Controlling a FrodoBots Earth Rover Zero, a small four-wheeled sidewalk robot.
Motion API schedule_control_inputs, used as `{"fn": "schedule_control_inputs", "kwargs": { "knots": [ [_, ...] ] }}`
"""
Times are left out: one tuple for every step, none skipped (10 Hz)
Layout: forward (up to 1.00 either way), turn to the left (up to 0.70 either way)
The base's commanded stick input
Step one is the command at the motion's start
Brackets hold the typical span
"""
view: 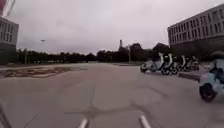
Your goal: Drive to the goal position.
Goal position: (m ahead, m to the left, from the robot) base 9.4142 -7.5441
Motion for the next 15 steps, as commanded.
{"fn": "schedule_control_inputs", "kwargs": {
  "knots": [
    [1.0,0.02],
    [1.0,0.02],
    [1.0,0.02],
    [1.0,0.02],
    [1.0,0.02],
    [1.0,0.02],
    [1.0,0.02],
    [1.0,0.02],
    [1.0,0.02],
    [1.0,0.02],
    [1.0,0.02],
    [1.0,0.02],
    [1.0,0.02],
    [1.0,0.02],
    [1.0,0.02]
  ]
}}
